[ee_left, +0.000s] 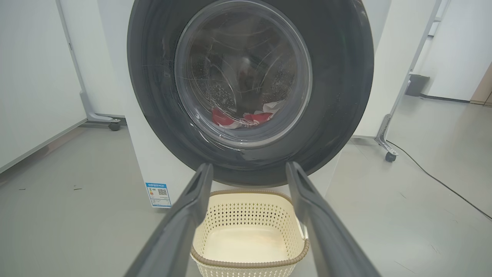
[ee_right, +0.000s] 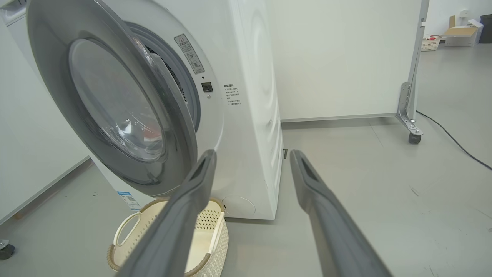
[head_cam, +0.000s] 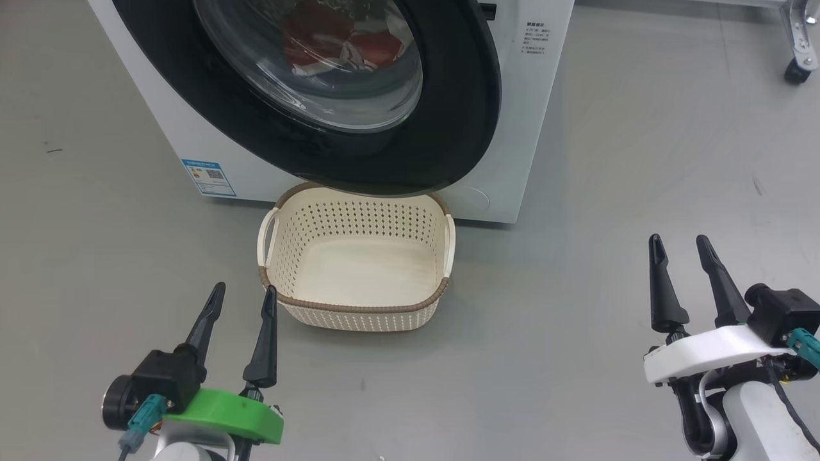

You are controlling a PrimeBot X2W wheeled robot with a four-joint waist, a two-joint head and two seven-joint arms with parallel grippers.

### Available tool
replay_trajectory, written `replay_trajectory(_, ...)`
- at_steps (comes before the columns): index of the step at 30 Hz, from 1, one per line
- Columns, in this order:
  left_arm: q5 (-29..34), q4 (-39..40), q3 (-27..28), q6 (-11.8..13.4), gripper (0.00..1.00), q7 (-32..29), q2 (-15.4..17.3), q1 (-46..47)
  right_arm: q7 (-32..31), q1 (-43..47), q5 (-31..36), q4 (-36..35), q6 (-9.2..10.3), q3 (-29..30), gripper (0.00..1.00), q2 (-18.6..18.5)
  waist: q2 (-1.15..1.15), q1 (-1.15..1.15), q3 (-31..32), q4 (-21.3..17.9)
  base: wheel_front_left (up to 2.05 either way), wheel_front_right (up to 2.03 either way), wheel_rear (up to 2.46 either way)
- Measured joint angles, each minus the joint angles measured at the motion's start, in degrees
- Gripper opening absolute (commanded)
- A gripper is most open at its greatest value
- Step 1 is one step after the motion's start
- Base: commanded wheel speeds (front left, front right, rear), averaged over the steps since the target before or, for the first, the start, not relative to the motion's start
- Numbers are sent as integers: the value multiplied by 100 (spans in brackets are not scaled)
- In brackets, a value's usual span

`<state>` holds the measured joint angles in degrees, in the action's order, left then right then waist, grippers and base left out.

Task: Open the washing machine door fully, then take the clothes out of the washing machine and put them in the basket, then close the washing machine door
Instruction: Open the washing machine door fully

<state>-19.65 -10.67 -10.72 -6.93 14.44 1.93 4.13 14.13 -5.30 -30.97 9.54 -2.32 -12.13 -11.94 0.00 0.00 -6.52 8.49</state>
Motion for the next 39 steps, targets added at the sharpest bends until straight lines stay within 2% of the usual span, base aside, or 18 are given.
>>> replay_trajectory(13, -1, 44, -247, -1, 100, 0, 1, 74, -93, -463, -15, -156, -65, 104, 100, -238, 0, 0, -475, 106, 0, 0, 0)
replay_trajectory(24, -101, 67, -563, -3, 100, 0, 2, 399, -533, -1278, -454, -147, -115, 431, 100, -349, 0, 0, -906, 345, 0, 0, 0)
replay_trajectory(32, -311, 97, -687, -19, 100, 0, 0, 616, -1117, -2096, -1232, -100, -171, 767, 100, -348, 0, 0, -1233, 602, 0, 0, 0)
replay_trajectory(39, -404, 102, -821, -19, 100, 0, -2, 777, -1686, -2607, -2245, 166, -147, 1194, 100, -152, 0, 0, -1461, 815, 0, 0, 0)
